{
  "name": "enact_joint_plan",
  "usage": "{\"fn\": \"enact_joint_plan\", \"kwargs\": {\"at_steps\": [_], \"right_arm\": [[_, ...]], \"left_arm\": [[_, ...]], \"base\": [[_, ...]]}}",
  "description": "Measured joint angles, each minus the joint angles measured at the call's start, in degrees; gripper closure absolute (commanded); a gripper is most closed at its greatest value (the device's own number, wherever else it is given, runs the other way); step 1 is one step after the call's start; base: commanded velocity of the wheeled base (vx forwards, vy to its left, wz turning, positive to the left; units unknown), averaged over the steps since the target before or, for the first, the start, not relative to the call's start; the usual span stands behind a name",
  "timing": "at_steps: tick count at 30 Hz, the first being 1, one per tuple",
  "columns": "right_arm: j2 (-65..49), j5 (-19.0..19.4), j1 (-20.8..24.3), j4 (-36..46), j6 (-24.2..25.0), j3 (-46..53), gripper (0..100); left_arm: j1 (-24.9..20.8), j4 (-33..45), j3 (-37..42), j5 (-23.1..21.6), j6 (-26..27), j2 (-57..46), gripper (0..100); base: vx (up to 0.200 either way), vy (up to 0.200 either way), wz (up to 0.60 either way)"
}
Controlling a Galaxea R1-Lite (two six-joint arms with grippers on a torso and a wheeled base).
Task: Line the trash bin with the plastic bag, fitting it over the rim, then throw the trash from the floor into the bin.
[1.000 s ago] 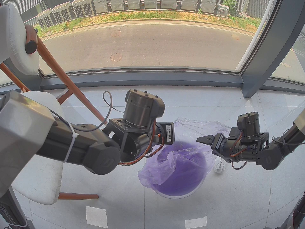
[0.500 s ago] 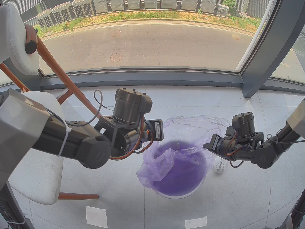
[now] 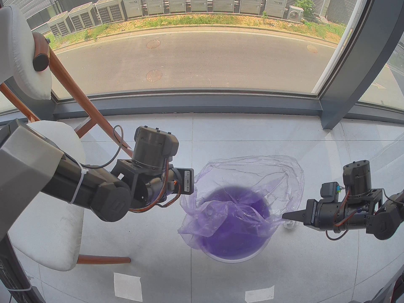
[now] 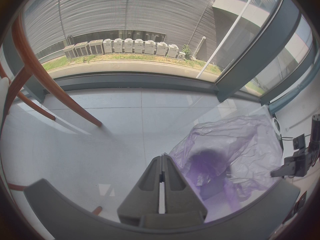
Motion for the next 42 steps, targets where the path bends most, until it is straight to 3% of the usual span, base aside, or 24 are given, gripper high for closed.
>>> {"fn": "enact_joint_plan", "kwargs": {"at_steps": [6, 12, 13, 24, 29, 37, 42], "right_arm": [[-2.24, 3.61, -0.71, -0.06, -0.96, 4.92, 100], [-2.62, 4.11, -1.32, 0.27, -2.96, 7.28, 100], [-2.49, 4.1, -1.4, 0.21, -3.12, 7.39, 100], [-1.11, 3.41, -1.87, -0.44, -5.07, 8.05, 100], [-1.08, 2.66, -1.99, -0.45, -7.34, 8.29, 100], [-0.48, 1.21, -2.12, -0.44, -10.65, 8.31, 100], [0.24, 0.35, -2.15, -0.74, -11.23, 8.05, 100]], "left_arm": [[1.34, -5.03, 3.78, -0.51, 1.76, 0.27, 100], [2.89, -9.55, 4.57, -0.6, 2.86, 1.79, 100], [3.0, -10.62, 4.57, -0.6, 2.95, 2.18, 0], [2.93, -14.36, 2.71, -0.95, 2.99, 3.69, 0], [2.89, -12.95, 2.4, -4.84, 2.99, -1.07, 0], [1.38, 1.76, 2.38, -8.53, 1.69, -9.16, 0], [-1.52, 6.52, 7.8, -8.92, -0.79, -12.87, 0]], "base": [[0.0, 0.0, 0.0], [0.0, 0.0, 0.0], [0.0, 0.0, 0.0], [0.0, 0.0, 0.0], [0.0, 0.0, 0.0], [0.0, 0.0, 0.0], [0.0, 0.0, 0.0]]}}
